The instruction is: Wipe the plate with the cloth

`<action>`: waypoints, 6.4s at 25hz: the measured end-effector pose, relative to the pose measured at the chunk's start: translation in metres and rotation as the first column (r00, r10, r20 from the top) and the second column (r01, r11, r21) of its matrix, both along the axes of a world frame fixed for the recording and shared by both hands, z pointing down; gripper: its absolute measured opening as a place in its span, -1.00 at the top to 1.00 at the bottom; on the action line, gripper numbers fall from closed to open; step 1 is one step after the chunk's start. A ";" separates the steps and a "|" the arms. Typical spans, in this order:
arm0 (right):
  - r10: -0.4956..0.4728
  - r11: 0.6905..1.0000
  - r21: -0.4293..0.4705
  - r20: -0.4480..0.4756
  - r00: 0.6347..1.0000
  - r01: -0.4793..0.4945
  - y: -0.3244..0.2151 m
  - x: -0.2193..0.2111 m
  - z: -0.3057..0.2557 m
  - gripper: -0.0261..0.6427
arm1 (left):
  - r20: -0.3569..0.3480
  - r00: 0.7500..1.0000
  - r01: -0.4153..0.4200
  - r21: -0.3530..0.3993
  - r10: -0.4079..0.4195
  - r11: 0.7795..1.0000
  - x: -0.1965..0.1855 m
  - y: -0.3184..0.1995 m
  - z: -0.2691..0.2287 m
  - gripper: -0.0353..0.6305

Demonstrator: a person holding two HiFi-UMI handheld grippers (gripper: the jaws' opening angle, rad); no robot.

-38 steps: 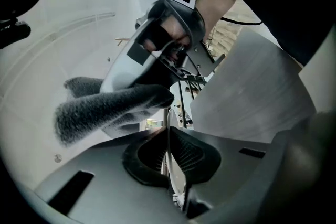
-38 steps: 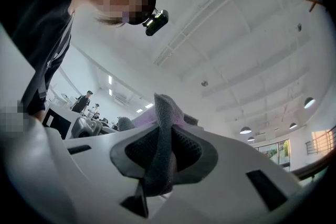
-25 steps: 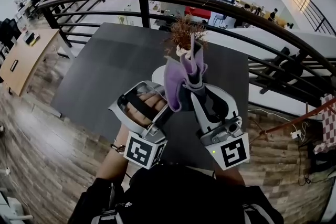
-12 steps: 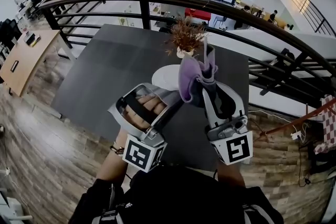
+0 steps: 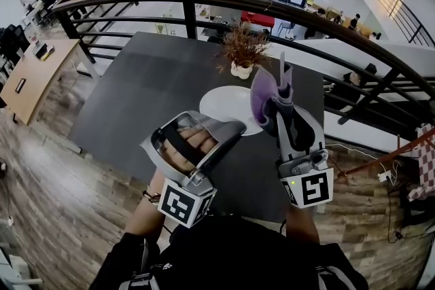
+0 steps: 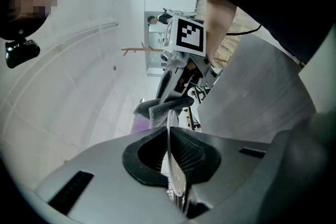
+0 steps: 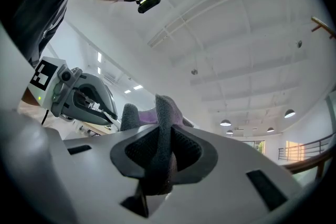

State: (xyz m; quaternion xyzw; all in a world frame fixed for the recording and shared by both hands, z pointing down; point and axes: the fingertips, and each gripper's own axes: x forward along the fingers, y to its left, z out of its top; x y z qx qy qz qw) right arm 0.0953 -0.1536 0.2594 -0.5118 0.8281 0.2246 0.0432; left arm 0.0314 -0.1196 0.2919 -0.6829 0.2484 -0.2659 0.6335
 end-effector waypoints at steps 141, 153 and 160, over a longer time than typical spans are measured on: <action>-0.293 0.956 -0.161 -0.558 0.776 0.245 -0.003 -0.091 0.014 0.71 | 0.159 0.980 -0.137 0.080 0.123 0.987 0.010 0.040 0.028 0.84; -0.249 0.967 -0.177 -0.523 0.815 0.182 -0.015 -0.063 0.023 0.71 | 0.156 0.978 -0.151 0.074 0.138 0.986 0.018 0.047 0.027 0.84; -0.214 0.970 -0.207 -0.500 0.839 0.124 -0.023 -0.056 0.032 0.71 | 0.152 0.978 -0.155 0.066 0.144 0.986 0.006 0.046 0.027 0.84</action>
